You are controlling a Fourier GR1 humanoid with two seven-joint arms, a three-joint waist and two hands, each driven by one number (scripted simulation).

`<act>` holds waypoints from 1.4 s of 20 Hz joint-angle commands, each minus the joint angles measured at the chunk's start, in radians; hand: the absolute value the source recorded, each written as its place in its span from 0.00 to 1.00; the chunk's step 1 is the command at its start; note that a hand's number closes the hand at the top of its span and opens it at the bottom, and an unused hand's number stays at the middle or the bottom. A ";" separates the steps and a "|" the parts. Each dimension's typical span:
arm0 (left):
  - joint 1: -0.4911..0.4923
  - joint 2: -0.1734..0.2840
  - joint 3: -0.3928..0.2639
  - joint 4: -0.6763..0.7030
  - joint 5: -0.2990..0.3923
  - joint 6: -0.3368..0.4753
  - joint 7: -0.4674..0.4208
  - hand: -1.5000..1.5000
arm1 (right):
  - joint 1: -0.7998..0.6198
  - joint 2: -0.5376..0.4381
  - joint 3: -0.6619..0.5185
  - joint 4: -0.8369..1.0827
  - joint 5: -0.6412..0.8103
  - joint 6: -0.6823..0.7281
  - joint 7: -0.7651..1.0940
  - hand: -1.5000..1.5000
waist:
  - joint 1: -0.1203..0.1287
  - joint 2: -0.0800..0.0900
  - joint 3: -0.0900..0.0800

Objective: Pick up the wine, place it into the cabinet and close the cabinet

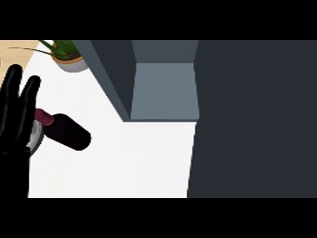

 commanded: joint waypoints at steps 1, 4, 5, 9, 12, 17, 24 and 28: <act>-0.076 0.033 0.021 -0.160 -0.129 -0.036 0.198 0.00 | 0.037 -0.015 -0.021 -0.097 -0.030 -0.003 0.039 0.00 | 0.003 -0.003 0.001; -0.112 0.017 0.003 -0.130 -0.185 -0.004 0.214 0.00 | 0.058 0.004 0.017 -0.130 -0.012 -0.021 0.060 0.00 | 0.003 -0.006 0.000; -0.148 -0.004 -0.025 -0.084 -0.222 0.009 0.231 0.00 | 0.067 0.011 0.031 -0.107 0.022 -0.013 0.028 0.00 | 0.001 -0.004 0.001; -0.169 0.049 0.041 -0.121 -0.189 -0.024 0.257 0.00 | 0.006 -0.005 0.015 -0.130 0.002 -0.041 0.084 0.00 | 0.008 -0.005 0.000; -0.130 0.068 0.027 -0.163 -0.199 -0.031 0.277 0.00 | -0.026 -0.001 0.037 -0.106 0.016 -0.049 0.103 0.00 | 0.012 -0.004 -0.001; -0.203 0.100 0.053 -0.124 -0.203 -0.068 0.322 0.00 | -0.016 0.017 0.103 -0.103 0.090 -0.063 0.080 0.00 | 0.005 -0.003 -0.001; -0.236 0.113 0.061 -0.142 -0.199 -0.086 0.367 0.00 | -0.068 0.016 0.058 -0.115 0.078 -0.122 0.130 0.00 | 0.003 -0.003 0.000; -0.254 0.134 0.129 -0.121 -0.148 -0.111 0.376 0.00 | -0.102 0.018 0.072 -0.123 0.112 -0.165 0.169 0.00 | 0.003 -0.002 -0.001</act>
